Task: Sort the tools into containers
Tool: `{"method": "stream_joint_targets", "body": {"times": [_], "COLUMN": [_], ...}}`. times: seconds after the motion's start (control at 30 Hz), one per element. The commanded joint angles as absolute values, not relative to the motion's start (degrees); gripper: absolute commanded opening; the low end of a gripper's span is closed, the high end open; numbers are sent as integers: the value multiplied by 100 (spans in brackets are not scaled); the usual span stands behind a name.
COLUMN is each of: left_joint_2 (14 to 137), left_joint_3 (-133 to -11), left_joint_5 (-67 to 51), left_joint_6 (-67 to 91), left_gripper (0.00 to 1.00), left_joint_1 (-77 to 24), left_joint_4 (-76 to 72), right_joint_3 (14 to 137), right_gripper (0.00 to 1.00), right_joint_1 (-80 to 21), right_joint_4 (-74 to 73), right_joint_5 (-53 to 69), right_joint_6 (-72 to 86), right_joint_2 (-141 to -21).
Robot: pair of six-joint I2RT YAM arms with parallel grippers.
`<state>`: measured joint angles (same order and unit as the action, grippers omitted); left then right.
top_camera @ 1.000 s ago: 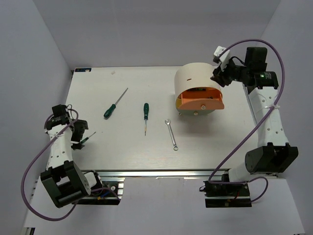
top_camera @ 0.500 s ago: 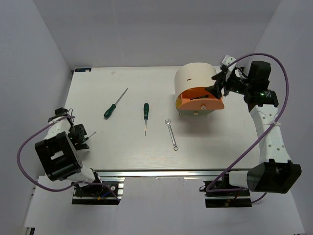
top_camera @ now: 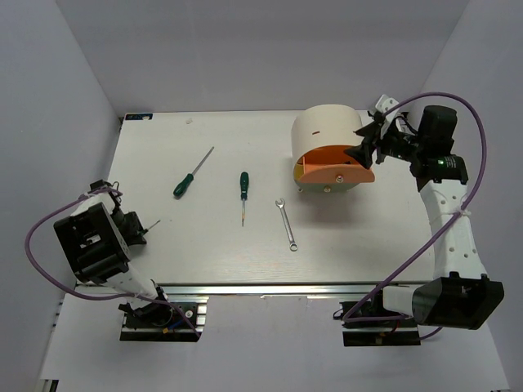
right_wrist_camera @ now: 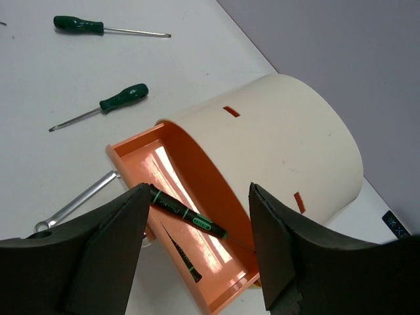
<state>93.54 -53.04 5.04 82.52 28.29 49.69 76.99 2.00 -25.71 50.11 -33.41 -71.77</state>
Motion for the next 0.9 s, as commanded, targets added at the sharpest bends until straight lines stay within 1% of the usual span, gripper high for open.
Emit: {"method": "stream_joint_targets", "body": {"times": [0.0, 0.03, 0.07, 0.13, 0.17, 0.27, 0.37, 0.43, 0.5, 0.57, 0.6, 0.63, 0.67, 0.7, 0.73, 0.77, 0.8, 0.83, 0.87], "left_joint_2": [9369, 9369, 9378, 9395, 9387, 9308, 9002, 8729, 8204, 7781, 7317, 7078, 6858, 6647, 6392, 6355, 6398, 6668, 6897], "left_joint_3": [-5195, -5133, -5107, -5054, -5028, -4949, -4948, -5036, -5203, -5299, -5378, -5405, -5405, -5397, -5414, -5449, -5536, -5894, -6228], "left_joint_5": [677, 677, 659, 624, 537, 204, -26, -246, -473, -754, -1156, -1308, -1457, -1563, -1782, -1932, -2055, -2379, -2425], "left_joint_6": [8297, 8297, 8279, 8227, 8087, 7693, 7156, 6682, 6295, 5671, 5451, 5188, 5099, 5054, 4949, 4861, 4756, 4372, 4116], "left_gripper": [58, 53, 41, 29, 17, 0, 0, 0, 0, 0, 0, 0, 0, 0, 0, 0, 0, 0, 0], "left_joint_1": [2865, 2883, 2883, 2883, 2883, 2883, 2795, 2559, 2365, 1909, 1481, 1216, 952, 410, 143, -173, -445, -944, -1236], "left_joint_4": [4799, 4747, 4711, 4606, 4553, 4307, 4122, 4166, 4140, 3965, 3572, 3307, 3009, 2258, 1885, 1515, 981, 802, 809], "right_joint_3": [7717, 7725, 7726, 7734, 7734, 7682, 7594, 7559, 7524, 7480, 7471, 7427, 7401, 7366, 7287, 7251, 7225, 7199, 7163], "right_gripper": [67, 67, 67, 67, 67, 68, 67, 68, 68, 68, 67, 65, 53, 42, 15, 3, 0, 0, 0], "right_joint_1": [272, 299, 308, 334, 351, 404, 466, 518, 571, 598, 641, 676, 712, 808, 835, 870, 888, 896, 896], "right_joint_4": [-2522, -2531, -2531, -2523, -2496, -2356, -2171, -2074, -1978, -1838, -1785, -1715, -1549, -1434, -1241, -1170, -1099, -1046, -1002], "right_joint_5": [5098, 5106, 5115, 5133, 5150, 5177, 5203, 5203, 5203, 5116, 5080, 5054, 5036, 5045, 5036, 5027, 5010, 4984, 4975], "right_joint_6": [-3357, -3349, -3357, -3331, -3288, -3130, -2998, -2918, -2778, -2629, -2454, -2356, -2225, -2093, -1857, -1768, -1706, -1618, -1582], "right_joint_2": [-6961, -6944, -6917, -6891, -6865, -6803, -6733, -6697, -6680, -6680, -6680, -6680, -6680, -6671, -6662, -6653, -6645, -6636, -6636]}}
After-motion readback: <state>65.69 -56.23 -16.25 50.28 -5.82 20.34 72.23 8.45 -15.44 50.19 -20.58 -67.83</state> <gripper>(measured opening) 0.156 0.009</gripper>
